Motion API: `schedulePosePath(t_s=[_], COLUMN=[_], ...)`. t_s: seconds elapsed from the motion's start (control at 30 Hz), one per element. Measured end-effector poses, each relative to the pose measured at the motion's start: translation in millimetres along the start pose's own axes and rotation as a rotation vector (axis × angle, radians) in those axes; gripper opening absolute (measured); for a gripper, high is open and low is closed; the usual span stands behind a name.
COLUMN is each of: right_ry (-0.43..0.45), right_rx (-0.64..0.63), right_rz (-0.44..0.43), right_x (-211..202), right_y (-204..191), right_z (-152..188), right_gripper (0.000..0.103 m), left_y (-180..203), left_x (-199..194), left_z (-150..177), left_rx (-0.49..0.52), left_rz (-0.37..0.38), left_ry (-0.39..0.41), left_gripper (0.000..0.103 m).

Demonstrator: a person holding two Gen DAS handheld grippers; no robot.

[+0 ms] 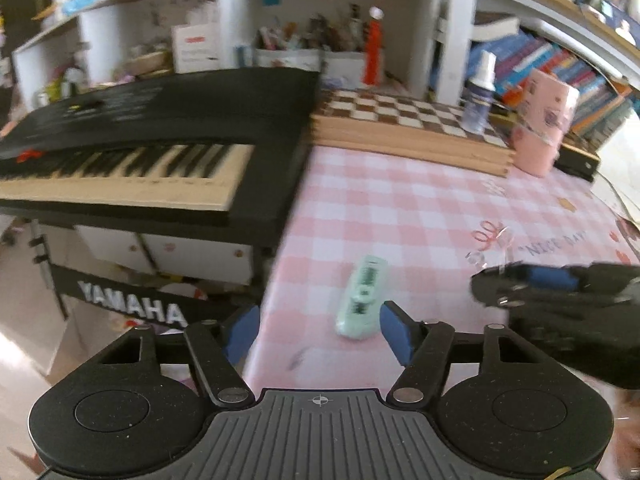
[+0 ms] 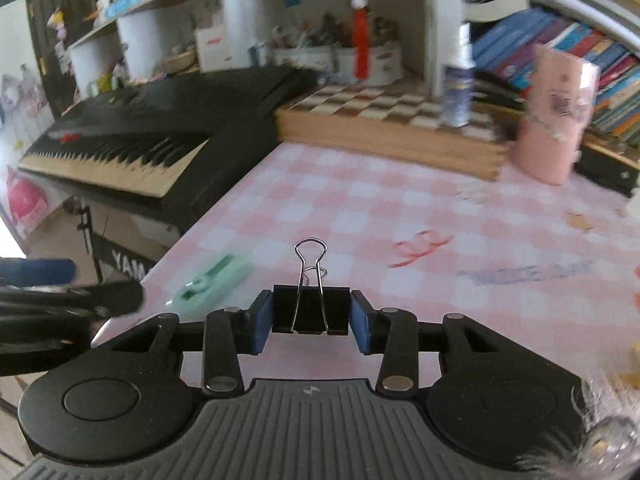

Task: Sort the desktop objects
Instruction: 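Grasp the mint-green eraser with the left tool while the right tool grasps the black binder clip, then carry the eraser and binder clip with both tools over the yellow box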

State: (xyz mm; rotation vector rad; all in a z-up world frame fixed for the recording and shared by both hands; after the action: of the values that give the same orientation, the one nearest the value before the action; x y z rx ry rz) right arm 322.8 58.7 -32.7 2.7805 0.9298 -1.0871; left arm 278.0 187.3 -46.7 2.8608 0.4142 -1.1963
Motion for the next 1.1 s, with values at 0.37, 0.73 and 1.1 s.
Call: schedulePosePath(t_s=[0.37, 0.73, 1.1], right_ry=[0.039, 0.079, 0.096], right_rx=[0.018, 0.080, 0.094], right_rz=[0.048, 0.114, 0.146], right_x=[-45, -101, -165], right_y=[22, 29, 0], right_z=[0, 18, 56], right_gripper=[0.038, 0.038, 0.038], left_y=[29, 11, 29], left_x=[32, -37, -131], left_z=[3, 0, 36], left_rx=[0.116, -0.040, 0.023], left_rz=[0.055, 0.218, 0.376], left_ry=[-0.005, 0.048, 0.123], left_gripper=[0.023, 0.023, 0.023])
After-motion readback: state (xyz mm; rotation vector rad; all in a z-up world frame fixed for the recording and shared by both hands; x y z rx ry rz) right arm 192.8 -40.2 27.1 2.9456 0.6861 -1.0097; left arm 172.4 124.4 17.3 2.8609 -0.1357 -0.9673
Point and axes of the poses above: each gripper's, at about its wrist camera, not at the fingertips, and x roughly the way its jaws point, y to its right, z to its underside, the point moved 1 cm from there along x, roughly the way its jaws point, and after that the axes turned 9 degrees about -z, right-handed, at the moved point
